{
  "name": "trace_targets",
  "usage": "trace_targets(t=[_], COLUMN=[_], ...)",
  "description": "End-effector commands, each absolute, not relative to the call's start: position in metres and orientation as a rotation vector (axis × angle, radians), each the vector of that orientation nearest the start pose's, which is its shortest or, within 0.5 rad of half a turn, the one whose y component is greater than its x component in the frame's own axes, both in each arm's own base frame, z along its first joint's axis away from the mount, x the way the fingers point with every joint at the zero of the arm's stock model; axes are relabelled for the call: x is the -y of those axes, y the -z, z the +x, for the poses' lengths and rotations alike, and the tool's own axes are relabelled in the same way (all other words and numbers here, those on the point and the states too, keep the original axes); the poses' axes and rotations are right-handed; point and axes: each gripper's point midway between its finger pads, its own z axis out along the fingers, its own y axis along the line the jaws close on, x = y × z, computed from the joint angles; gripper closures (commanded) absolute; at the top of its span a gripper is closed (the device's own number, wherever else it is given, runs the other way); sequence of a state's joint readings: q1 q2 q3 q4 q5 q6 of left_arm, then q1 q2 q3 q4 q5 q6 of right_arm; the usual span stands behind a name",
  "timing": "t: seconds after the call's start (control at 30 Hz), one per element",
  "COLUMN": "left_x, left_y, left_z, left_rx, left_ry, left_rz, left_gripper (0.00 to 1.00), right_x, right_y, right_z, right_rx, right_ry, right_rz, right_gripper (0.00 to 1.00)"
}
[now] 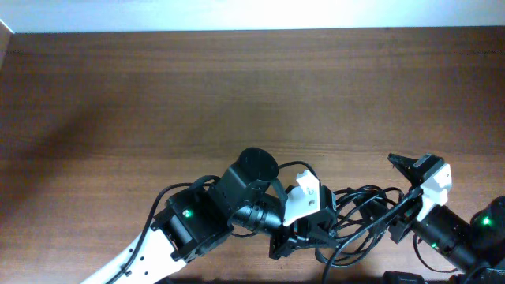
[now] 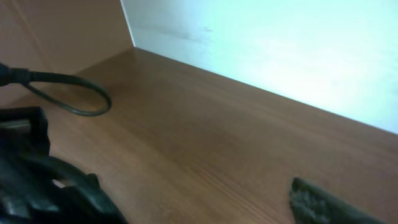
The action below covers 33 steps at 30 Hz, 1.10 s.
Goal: Untangle cables
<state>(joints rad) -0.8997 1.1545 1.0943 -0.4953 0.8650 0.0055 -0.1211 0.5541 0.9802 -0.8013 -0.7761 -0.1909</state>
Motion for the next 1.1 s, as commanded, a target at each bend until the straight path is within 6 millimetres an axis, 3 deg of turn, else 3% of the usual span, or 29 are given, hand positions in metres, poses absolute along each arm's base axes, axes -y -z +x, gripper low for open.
trace_targets(t=[0.0, 0.03, 0.1, 0.13, 0.23, 0.3, 0.4, 0.57, 0.63, 0.7, 0.77, 0.83, 1.07], left_x=[0.332, 0.332, 0.332, 0.333, 0.333, 0.333, 0.333, 0.323, 0.31, 0.289, 0.278, 0.273, 0.273], left_y=[-0.313, -0.313, -0.313, -0.314, -0.315, -0.315, -0.315, -0.32, -0.32, -0.319, -0.328, -0.336, -0.336], left_z=[0.082, 0.082, 0.083, 0.084, 0.084, 0.084, 0.084, 0.101, 0.121, 0.15, 0.156, 0.154, 0.154], left_rx=[-1.65, -1.65, -1.647, -1.644, -1.636, -1.637, -1.637, -1.658, -1.721, -1.835, -1.821, -1.793, -1.792], left_ry=[1.488, 1.488, 1.486, 1.482, 1.482, 1.482, 1.48, 1.423, 1.314, 1.122, 1.049, 1.035, 1.036], left_rz=[1.502, 1.502, 1.501, 1.499, 1.498, 1.498, 1.497, 1.427, 1.331, 1.147, 1.09, 1.075, 1.075], left_gripper=[1.0, 1.0, 1.0, 0.99, 0.73, 0.04, 0.01, 0.01, 0.01, 0.01, 0.01, 0.01, 0.01], right_x=[-0.094, -0.094, -0.094, -0.094, -0.094, -0.094, -0.094, -0.092, -0.079, -0.077, -0.079, -0.085, -0.106], right_y=[-0.34, -0.34, -0.339, -0.337, -0.336, -0.336, -0.336, -0.34, -0.336, -0.337, -0.337, -0.34, -0.362], right_z=[0.193, 0.193, 0.192, 0.192, 0.191, 0.191, 0.191, 0.194, 0.202, 0.203, 0.202, 0.199, 0.189], right_rx=[-1.779, -1.779, -1.786, -1.793, -1.8, -1.8, -1.808, -1.837, -1.891, -1.912, -1.925, -1.923, -1.843], right_ry=[-0.509, -0.51, -0.513, -0.516, -0.52, -0.52, -0.537, -0.617, -0.63, -0.714, -0.791, -0.857, -0.978], right_rz=[-0.535, -0.535, -0.533, -0.531, -0.529, -0.528, -0.504, -0.376, -0.175, -0.041, 0.051, 0.058, -0.106], right_gripper=[0.53, 0.71, 0.92, 0.96, 0.96, 0.96, 0.96, 0.96, 0.96, 0.96, 0.96, 0.96, 0.96])
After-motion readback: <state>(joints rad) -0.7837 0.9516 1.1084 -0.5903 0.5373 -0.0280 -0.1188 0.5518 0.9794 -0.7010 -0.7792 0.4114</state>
